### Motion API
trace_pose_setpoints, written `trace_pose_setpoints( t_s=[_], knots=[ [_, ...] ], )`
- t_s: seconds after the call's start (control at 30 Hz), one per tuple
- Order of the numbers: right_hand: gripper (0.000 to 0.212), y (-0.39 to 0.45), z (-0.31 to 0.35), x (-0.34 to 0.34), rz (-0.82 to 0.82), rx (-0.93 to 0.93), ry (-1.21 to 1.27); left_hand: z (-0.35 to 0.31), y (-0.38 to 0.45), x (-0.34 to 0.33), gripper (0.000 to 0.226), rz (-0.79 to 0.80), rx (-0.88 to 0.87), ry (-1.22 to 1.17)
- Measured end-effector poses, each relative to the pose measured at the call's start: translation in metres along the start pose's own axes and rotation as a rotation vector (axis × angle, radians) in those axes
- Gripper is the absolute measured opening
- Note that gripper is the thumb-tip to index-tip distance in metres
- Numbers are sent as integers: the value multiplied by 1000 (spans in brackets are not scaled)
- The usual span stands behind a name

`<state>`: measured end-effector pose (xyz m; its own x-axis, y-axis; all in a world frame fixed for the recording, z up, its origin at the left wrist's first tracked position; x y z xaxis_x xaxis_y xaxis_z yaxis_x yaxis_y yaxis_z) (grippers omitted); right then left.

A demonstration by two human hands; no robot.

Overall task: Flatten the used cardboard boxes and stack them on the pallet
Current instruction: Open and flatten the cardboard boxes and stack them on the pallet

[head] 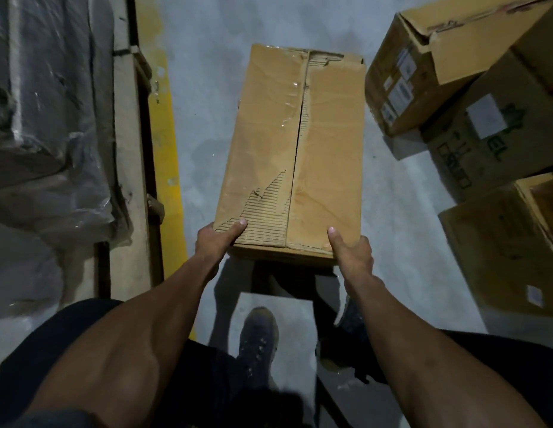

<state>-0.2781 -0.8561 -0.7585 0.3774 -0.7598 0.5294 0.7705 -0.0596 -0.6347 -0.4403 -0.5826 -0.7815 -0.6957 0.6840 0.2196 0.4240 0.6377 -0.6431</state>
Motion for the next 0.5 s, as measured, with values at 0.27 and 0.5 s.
trace_pose_setpoints(
  t_s=[0.27, 0.5],
  knots=[
    [65, -32, 60, 43, -138, 130, -63, -72, -24, 11, 73, -46, -121, 184],
    [52, -105, 123, 87, -232, 467, -35, -195, -91, 36, 69, -191, -441, 530]
  ],
)
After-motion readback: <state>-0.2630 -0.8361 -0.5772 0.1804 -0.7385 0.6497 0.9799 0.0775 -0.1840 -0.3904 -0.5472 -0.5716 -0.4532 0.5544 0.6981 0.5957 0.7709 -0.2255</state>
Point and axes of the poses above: each hand's wrist, its own y-axis towards the middle knuckle, its own x-axis out of the back of the hand, z = x × y, the point moved 7 cm from there along y, towards the middle knuckle, and after that the axes turned 2 degrees about -y, right-handed, at the moved point
